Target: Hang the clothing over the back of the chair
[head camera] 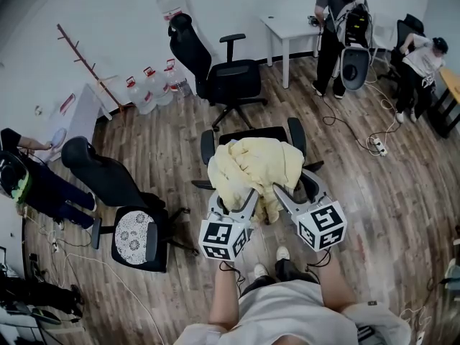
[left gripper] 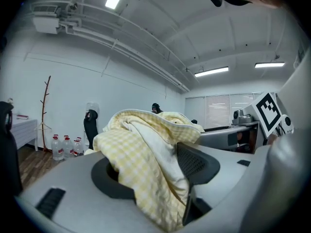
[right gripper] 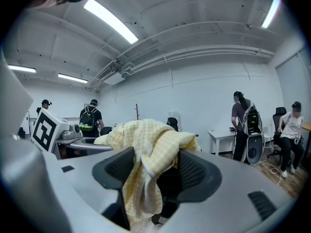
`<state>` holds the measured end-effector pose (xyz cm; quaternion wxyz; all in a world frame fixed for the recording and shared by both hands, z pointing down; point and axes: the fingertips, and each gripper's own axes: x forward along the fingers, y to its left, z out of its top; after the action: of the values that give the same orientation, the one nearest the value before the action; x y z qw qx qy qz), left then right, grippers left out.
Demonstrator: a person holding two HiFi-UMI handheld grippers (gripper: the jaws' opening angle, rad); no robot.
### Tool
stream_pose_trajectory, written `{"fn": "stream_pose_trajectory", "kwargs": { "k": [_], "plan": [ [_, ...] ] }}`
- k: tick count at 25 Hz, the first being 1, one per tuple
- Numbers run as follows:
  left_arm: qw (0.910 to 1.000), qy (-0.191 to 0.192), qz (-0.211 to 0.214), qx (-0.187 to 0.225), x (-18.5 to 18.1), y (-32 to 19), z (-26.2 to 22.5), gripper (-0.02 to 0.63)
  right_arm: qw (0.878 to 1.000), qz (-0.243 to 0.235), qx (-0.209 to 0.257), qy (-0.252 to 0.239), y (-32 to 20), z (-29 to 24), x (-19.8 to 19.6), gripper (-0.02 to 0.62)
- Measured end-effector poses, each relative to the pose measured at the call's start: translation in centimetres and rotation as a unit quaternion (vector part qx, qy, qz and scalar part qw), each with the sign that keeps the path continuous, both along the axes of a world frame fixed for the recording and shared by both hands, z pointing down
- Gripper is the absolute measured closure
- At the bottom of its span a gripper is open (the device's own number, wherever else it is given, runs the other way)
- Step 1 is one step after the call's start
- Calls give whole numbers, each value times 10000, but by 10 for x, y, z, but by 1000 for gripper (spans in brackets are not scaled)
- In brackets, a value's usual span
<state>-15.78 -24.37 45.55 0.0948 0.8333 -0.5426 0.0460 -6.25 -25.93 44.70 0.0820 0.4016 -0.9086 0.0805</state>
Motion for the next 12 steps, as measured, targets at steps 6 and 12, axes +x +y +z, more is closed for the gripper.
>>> {"fn": "stream_pose_trajectory", "kwargs": {
  "k": [6, 12],
  "plan": [
    [9999, -55, -151, 10, -9, 12, -2, 286, 9999, 139, 18, 22, 6, -2, 10, 311],
    [9995, -131, -271, 41, -20, 29, -4, 282, 9997, 217, 98, 87, 20, -3, 11, 311]
  ]
}}
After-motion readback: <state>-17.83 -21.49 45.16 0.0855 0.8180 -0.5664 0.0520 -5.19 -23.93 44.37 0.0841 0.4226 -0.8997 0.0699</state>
